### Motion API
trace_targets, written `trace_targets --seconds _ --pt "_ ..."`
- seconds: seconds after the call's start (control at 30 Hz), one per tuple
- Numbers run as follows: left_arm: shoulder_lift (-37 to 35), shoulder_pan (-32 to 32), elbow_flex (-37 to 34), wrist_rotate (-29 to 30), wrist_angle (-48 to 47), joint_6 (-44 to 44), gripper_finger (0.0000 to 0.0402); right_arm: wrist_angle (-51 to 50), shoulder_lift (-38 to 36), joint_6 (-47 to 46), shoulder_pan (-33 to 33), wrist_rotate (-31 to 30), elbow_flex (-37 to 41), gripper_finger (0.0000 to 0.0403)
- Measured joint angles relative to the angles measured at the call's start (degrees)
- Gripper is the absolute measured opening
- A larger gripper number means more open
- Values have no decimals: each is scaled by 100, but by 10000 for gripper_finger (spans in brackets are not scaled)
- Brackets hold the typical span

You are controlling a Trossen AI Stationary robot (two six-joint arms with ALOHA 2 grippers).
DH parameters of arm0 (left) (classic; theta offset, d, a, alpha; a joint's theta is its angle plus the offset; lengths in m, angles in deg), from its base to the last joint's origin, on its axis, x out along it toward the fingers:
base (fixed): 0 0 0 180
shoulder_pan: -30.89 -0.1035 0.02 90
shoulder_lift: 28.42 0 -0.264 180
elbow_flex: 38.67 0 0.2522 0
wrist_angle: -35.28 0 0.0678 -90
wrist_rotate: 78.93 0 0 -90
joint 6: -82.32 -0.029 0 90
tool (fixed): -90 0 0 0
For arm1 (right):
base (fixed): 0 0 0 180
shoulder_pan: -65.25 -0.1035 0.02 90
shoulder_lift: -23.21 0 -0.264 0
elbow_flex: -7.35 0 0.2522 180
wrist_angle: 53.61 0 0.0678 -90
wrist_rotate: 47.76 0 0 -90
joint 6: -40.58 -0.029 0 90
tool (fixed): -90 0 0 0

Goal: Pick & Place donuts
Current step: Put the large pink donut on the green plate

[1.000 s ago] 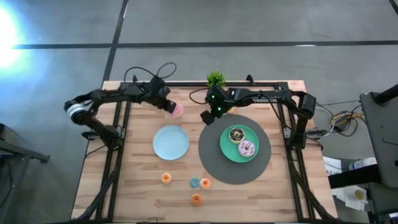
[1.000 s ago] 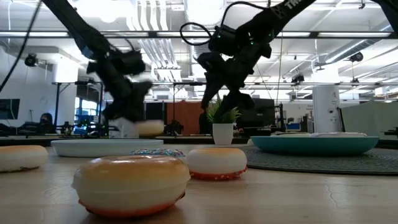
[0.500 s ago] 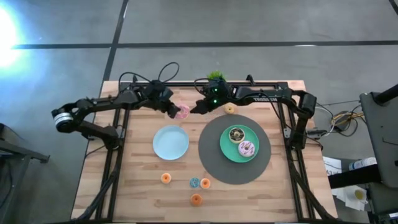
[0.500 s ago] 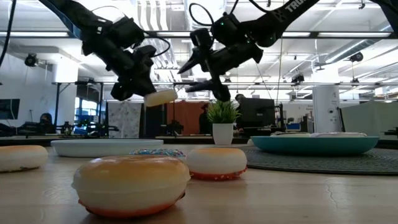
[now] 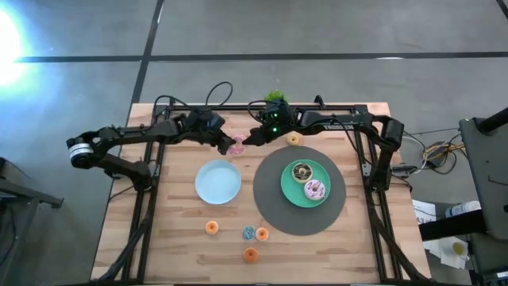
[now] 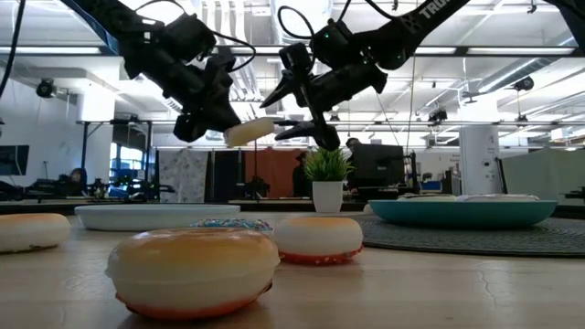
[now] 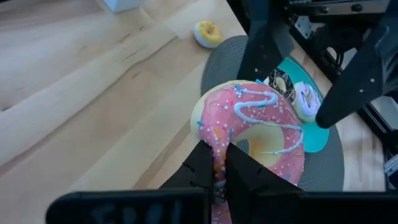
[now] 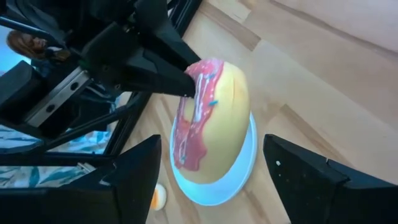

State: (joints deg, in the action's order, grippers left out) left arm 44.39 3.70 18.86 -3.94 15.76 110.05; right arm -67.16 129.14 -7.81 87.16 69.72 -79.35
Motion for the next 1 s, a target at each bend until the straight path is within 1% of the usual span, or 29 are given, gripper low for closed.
trace_targets --seconds 0.17,0.3,0.53,0.67,0.83,0.9,1.0 --pt "0 -1 0 0 314 90 0 0 4 25 -21 -15 0 270" --pt "0 1 16 -12 539 171 0 -2 4 42 -31 -24 0 259" --pt "0 135 9 14 537 131 6 4 7 84 -17 -35 -13 214" --pt "0 237 9 245 568 129 37 -14 9 82 -18 -22 -13 175" --pt "0 266 7 320 571 247 92 -71 11 82 -26 -20 -11 116" --pt "0 279 7 321 539 336 114 -192 9 104 -26 -13 -11 90" --pt "-62 303 7 356 216 340 142 -669 -35 234 -28 3 -11 55"
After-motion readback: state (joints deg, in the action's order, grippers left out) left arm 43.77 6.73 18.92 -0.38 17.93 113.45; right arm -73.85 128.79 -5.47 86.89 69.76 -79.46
